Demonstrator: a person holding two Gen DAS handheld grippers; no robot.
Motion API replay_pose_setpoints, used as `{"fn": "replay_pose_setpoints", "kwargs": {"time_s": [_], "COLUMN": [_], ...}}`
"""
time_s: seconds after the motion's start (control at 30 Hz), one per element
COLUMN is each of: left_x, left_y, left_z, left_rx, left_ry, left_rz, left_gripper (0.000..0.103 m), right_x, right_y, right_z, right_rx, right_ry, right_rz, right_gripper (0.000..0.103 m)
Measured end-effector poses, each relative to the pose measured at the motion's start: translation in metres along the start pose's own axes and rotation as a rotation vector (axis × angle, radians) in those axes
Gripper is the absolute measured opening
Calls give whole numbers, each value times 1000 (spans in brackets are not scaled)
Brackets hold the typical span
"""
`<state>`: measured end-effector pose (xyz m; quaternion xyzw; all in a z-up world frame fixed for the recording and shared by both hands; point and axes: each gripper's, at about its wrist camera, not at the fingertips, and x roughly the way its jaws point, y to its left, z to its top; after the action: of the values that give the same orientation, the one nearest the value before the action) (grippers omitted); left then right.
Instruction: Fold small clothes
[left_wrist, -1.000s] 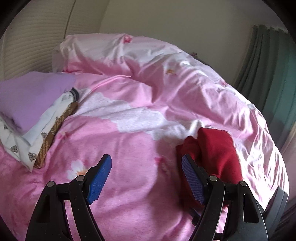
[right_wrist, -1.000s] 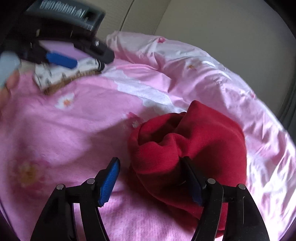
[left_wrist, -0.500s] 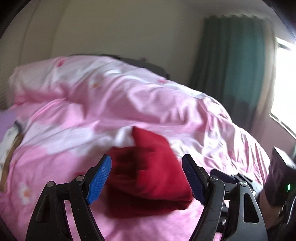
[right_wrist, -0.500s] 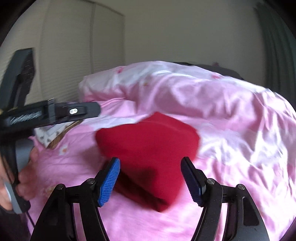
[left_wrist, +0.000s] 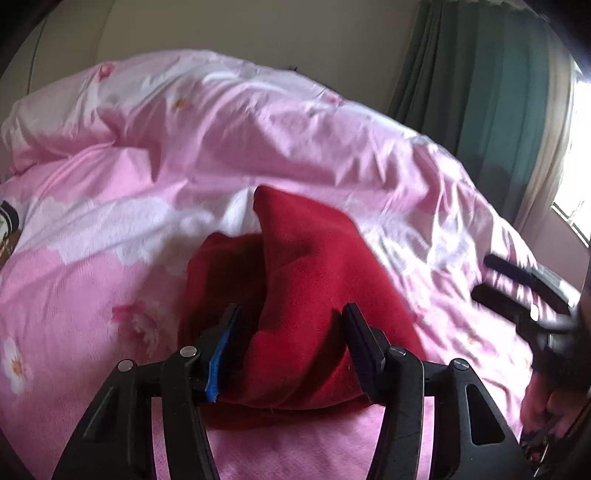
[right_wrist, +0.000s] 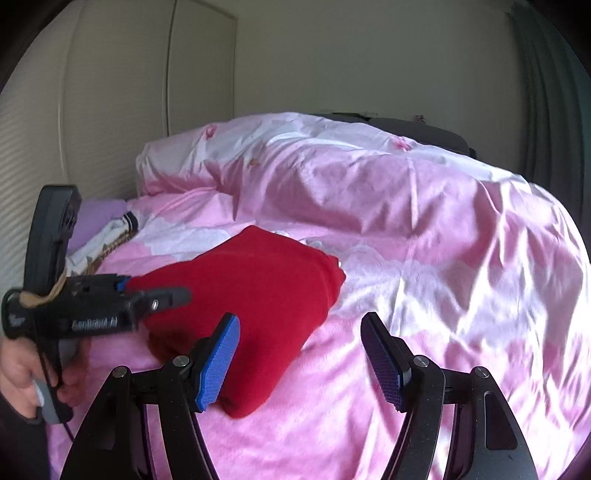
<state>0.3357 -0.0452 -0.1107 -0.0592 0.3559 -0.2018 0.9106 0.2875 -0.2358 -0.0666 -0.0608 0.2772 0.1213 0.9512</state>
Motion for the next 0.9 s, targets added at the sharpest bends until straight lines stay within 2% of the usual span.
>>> {"fn": "replay_pose_setpoints", "kwargs": {"time_s": [0.03, 0.1, 0.2, 0.33, 0.47, 0.67, 0.9], "left_x": [1, 4, 7, 7, 0, -6, -5], "left_y": [2, 7, 13, 22, 33, 38, 26], "left_z": [-1, -3, -8, -17, -27, -36, -40], "left_rx": [-8, -44, -93, -163, -246, -324, -347], "left_ry": [10, 28, 47, 55, 42, 6, -33], "left_rz": [2, -6, -1, 12, 24, 69, 118], "left_gripper": [53, 41, 32, 30, 30, 30, 29], "right_x": [5, 22, 46, 80, 94, 121, 154], "right_y": [0, 1, 5, 12, 28, 62, 74], "right_z": [4, 17, 30, 41, 54, 74, 65], "right_rx": [-2, -13, -27, -42, -85, -269, -450], "right_ry": [6, 27, 63, 140, 157, 234, 387], "right_rz": [-4, 0, 12, 71, 133, 228, 247], "right_gripper": [70, 70, 70, 70, 70, 70, 70]}}
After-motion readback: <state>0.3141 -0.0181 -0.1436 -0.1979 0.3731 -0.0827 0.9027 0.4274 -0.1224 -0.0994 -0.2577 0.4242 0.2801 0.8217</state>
